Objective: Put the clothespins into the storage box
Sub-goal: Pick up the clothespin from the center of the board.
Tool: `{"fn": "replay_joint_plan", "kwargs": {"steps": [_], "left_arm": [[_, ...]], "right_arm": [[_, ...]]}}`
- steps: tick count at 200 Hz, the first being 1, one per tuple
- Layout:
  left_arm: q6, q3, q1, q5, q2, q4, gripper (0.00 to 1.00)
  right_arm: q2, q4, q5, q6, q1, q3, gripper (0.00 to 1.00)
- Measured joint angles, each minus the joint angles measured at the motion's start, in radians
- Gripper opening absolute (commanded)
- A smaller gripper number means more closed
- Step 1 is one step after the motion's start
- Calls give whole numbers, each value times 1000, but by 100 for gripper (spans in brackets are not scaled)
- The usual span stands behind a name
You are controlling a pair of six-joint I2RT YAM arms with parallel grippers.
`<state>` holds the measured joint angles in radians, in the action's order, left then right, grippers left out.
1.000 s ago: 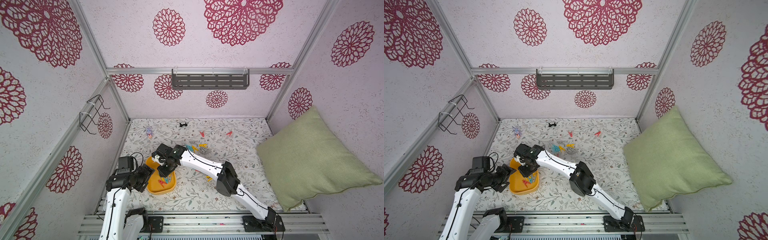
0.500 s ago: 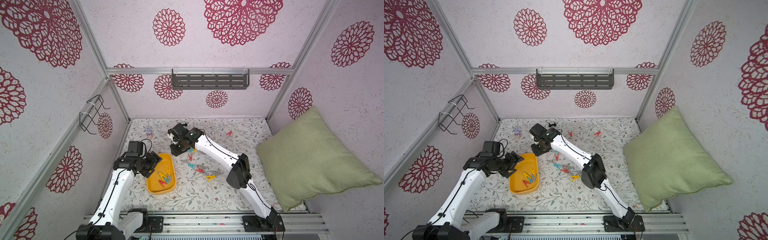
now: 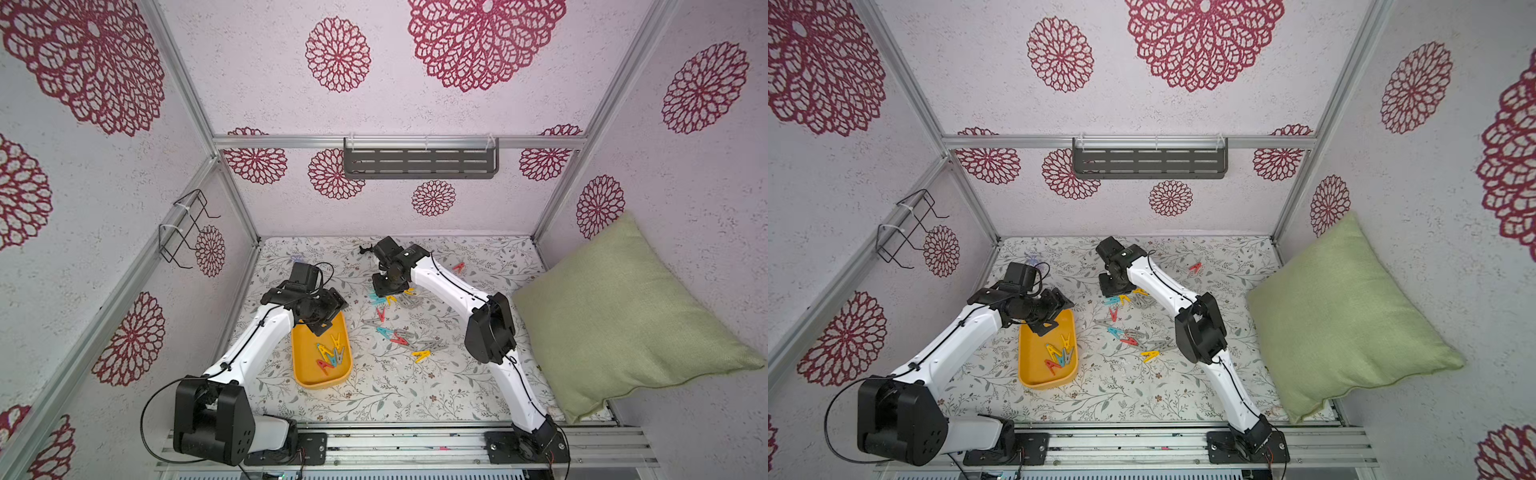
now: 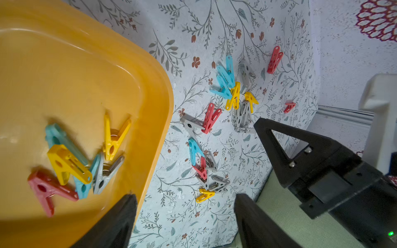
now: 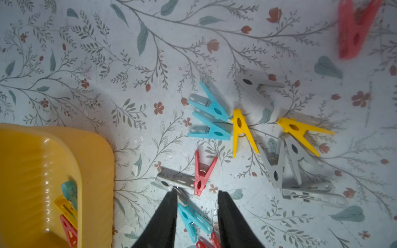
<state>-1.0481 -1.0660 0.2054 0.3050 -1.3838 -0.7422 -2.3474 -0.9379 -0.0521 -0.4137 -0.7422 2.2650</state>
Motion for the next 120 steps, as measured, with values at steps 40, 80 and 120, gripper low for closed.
{"fn": "replay_joint_plan", "kwargs": {"steps": [40, 80, 120], "left_arm": [[3, -16, 0, 1, -32, 13, 79], [8, -16, 0, 12, -61, 24, 79], [8, -16, 0, 21, -72, 24, 79]], "right_arm": [[-67, 18, -8, -10, 13, 0, 37], [-92, 31, -13, -17, 13, -40, 38], [-103, 48, -31, -18, 15, -51, 35]]}}
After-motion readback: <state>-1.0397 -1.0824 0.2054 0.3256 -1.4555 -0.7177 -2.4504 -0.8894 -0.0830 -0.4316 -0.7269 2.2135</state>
